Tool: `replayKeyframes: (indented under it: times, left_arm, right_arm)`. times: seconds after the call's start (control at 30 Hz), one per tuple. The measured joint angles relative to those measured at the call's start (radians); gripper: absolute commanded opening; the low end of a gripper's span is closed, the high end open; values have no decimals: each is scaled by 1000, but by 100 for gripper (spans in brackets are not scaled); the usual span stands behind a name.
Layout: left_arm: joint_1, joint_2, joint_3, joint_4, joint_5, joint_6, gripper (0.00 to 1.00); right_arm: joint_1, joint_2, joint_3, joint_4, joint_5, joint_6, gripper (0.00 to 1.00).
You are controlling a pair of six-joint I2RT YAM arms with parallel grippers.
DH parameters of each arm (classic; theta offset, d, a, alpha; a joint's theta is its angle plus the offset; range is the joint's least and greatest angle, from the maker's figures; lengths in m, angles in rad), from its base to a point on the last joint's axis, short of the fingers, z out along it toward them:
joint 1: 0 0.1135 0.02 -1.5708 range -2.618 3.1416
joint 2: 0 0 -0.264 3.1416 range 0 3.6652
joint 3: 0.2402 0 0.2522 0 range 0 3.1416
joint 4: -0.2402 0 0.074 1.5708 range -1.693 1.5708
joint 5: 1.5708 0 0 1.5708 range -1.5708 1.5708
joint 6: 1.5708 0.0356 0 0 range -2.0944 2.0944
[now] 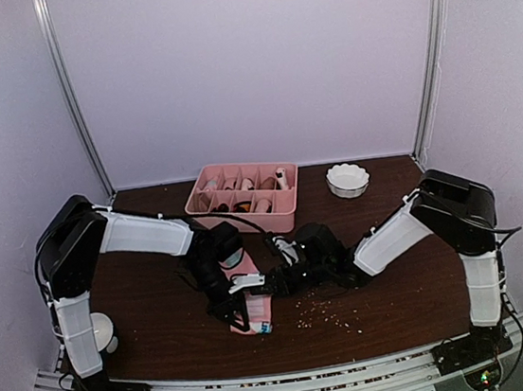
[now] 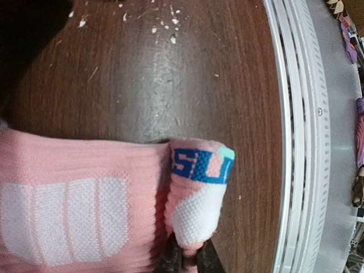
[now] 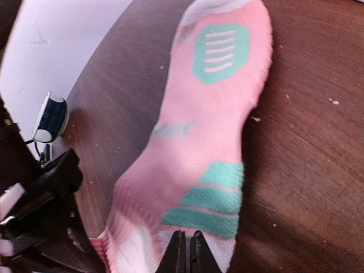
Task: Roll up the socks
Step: Roll the sock at the center of the board.
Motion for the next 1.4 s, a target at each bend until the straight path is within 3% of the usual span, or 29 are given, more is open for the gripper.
replayKeyframes:
  times: [0.2,0.53,0.83,0.87,0.9,0.93,1.23,1.4]
  left_arm:
    - [-28,16,16,8,29,36,7]
    - [-101,106,140,68,87,35,8]
    - [-123,212,256,84,157,6,8]
    - [-124,223,266,84,166,1,8]
    - [-125,233,277,83,174,-5,8]
    - [-127,243,288,84,184,-13,8]
    - [-128,274,305,98,242,-65,8]
    - [-120,301,320,90,294,-91,8]
  right_arm:
    - [0,-5,-46,-7,32,-12,2]
    - [-53,-228,-367,56,104,-7,2]
    - [-73,-330,-459,24,165,-31,6]
    - [-73,-347,-465,8,176,-41,11]
    - [-74,-372,-474,-14,190,-52,80]
    - [-74,-404,-486,-42,206,-63,98]
    - [-78,-886,-626,-247,427,-146,100]
    - [-81,-1167,-821,-170,504,-72,100]
